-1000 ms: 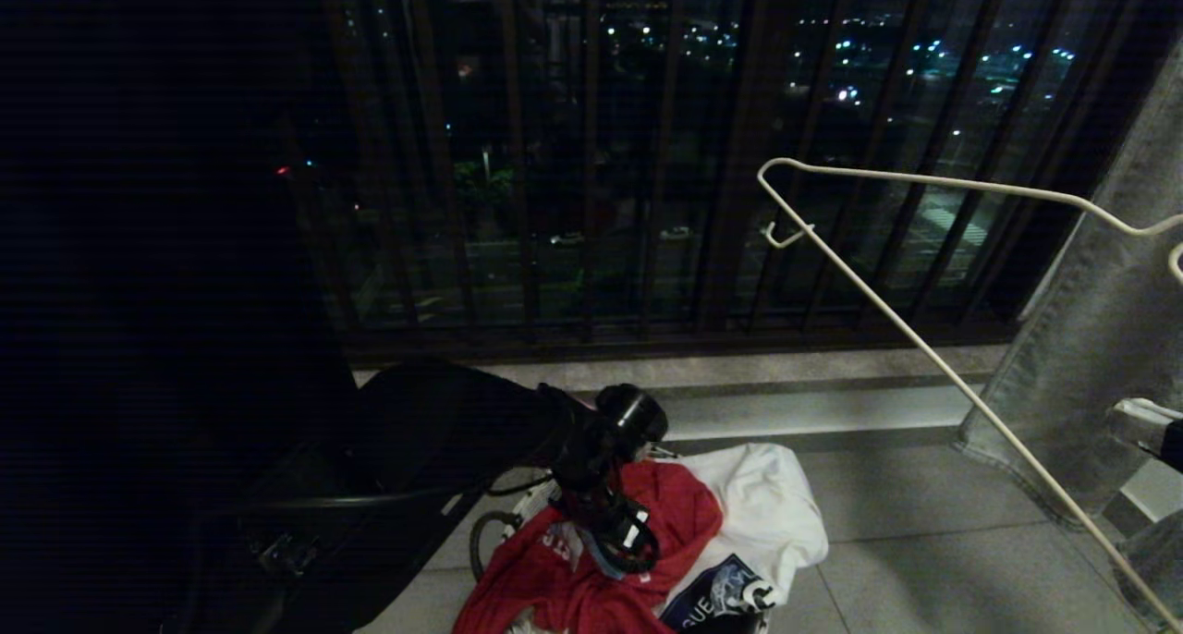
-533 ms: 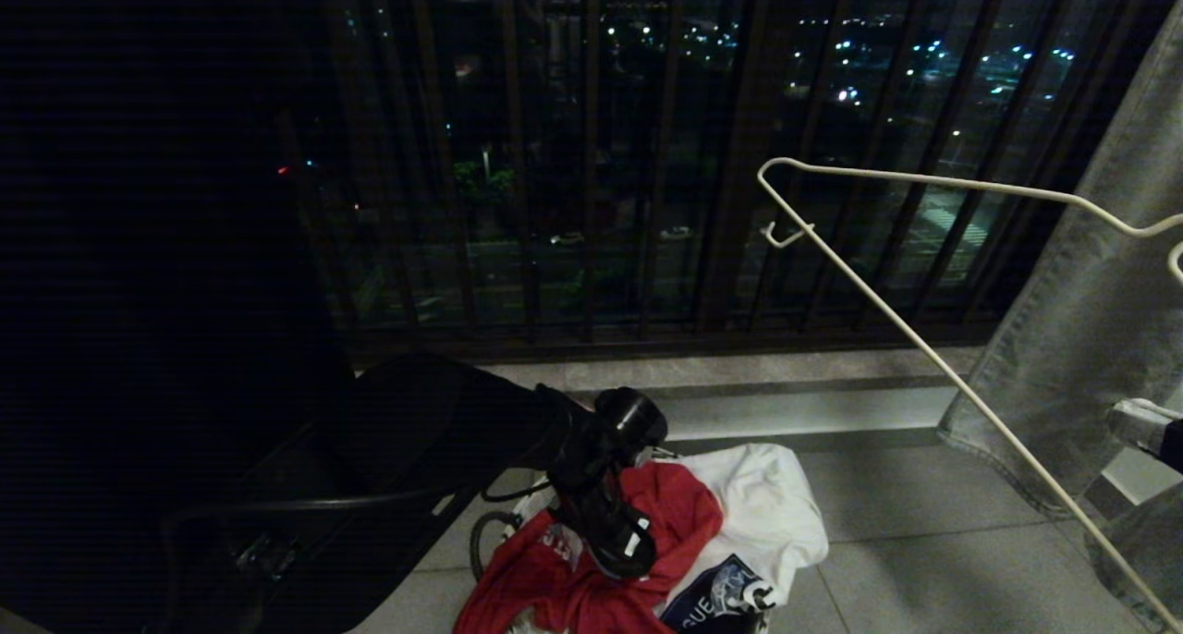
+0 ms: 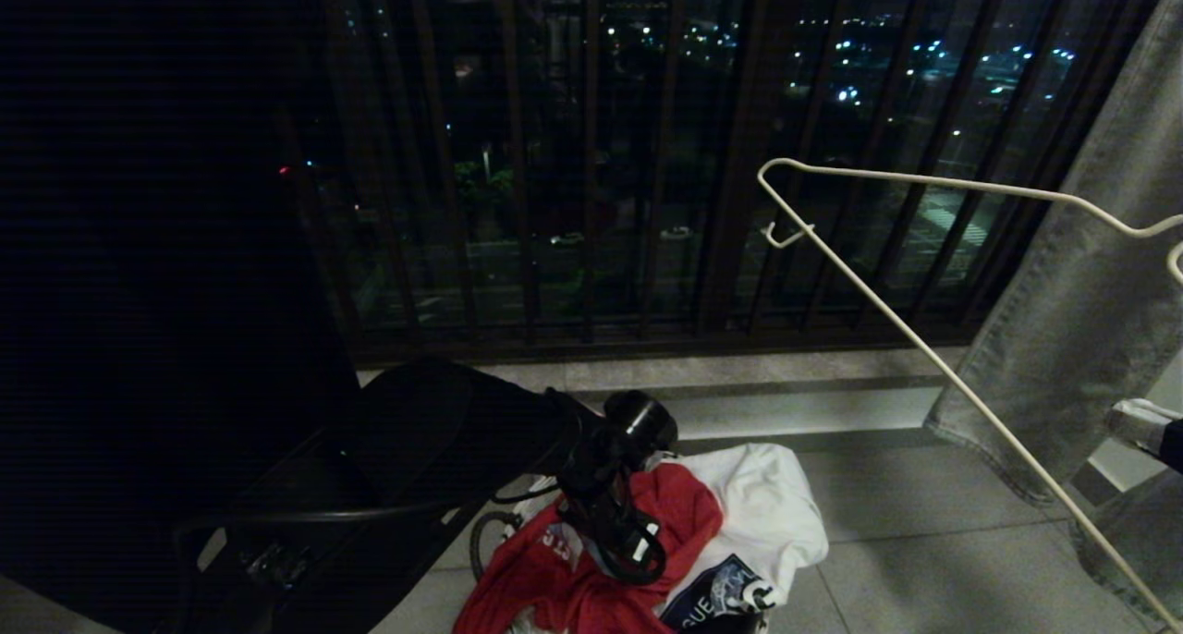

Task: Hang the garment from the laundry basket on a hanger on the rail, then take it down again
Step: Pick up clothes from the basket

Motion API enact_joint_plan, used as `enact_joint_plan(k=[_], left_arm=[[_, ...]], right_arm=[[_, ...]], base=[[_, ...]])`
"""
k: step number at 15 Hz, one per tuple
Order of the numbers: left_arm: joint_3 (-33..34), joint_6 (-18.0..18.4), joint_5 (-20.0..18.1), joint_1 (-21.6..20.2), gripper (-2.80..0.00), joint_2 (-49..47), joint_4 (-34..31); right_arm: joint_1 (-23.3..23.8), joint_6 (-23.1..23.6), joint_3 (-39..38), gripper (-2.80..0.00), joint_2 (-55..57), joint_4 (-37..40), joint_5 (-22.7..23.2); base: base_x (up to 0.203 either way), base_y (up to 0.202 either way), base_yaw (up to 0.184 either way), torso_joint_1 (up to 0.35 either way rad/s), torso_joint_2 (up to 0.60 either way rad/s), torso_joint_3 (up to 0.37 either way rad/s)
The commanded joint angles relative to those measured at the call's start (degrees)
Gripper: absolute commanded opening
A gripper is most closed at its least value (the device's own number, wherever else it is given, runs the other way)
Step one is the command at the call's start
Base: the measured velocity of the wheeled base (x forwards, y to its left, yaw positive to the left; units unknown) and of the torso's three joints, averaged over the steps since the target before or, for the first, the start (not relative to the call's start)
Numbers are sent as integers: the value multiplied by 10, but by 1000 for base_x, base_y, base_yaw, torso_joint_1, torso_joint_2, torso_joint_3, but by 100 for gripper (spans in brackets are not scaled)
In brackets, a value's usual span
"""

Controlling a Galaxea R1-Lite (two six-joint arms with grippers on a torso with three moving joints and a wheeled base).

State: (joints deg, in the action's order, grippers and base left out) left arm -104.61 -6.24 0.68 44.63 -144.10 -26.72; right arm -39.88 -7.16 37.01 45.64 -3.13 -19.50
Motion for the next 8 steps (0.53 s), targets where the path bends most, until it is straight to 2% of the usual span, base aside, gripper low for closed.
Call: enact_joint_plan(k=[1, 8], left_arm=[[-3, 0, 0, 1, -280, 1, -2], [-9, -4, 9, 8, -280, -5, -4]], right_arm=[[0, 0, 0, -280, 0, 0, -1], [0, 0, -2, -280, 0, 0, -1]], base=[[0, 0, 0, 0, 0, 0], [0, 0, 0, 0, 0, 0]])
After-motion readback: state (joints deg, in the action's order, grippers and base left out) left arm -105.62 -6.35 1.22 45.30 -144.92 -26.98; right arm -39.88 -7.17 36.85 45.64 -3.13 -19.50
